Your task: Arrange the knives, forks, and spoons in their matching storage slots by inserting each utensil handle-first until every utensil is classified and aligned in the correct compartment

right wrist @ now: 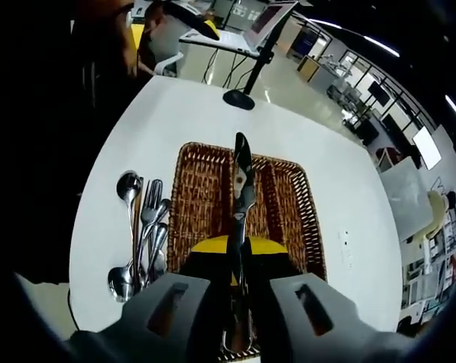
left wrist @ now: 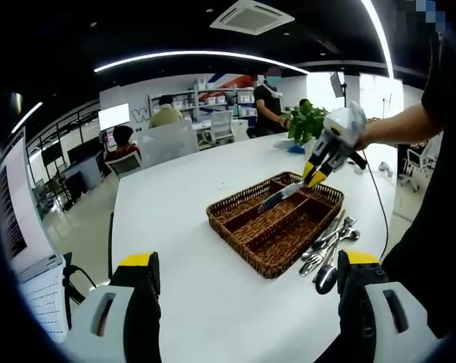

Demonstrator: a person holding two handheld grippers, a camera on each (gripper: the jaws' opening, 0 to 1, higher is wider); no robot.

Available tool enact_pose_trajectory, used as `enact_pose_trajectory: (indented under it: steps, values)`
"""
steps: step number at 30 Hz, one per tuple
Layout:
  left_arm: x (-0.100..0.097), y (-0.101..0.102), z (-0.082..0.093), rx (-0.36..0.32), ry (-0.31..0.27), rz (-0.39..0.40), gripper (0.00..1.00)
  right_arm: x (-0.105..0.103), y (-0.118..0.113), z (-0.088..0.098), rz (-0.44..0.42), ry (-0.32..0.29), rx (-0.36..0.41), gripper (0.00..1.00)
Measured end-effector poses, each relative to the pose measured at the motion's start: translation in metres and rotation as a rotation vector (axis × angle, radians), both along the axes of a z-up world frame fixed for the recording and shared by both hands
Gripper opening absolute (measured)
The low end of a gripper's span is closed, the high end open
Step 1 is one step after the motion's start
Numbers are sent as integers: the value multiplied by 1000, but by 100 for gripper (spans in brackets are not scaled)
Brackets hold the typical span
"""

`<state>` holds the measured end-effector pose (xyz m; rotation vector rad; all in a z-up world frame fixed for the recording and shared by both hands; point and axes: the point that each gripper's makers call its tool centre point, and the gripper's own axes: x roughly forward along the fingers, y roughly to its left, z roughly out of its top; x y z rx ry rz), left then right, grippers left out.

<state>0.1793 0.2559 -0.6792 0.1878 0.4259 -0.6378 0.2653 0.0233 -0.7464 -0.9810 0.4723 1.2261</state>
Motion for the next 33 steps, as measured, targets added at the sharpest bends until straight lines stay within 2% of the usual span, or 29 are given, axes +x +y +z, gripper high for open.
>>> enact_pose_trajectory:
  steps: [11, 25, 33]
  values:
    - [2, 2, 2, -3, -4, 5, 99, 2, 5, -17, 22, -11, -10, 3]
    - [2, 5, -1, 0, 0, 14, 99, 2, 4, -44, 20, 36, -35, 3]
    - [2, 7, -1, 3, 2, 16, 99, 3, 6, -66, 22, 72, -58, 3]
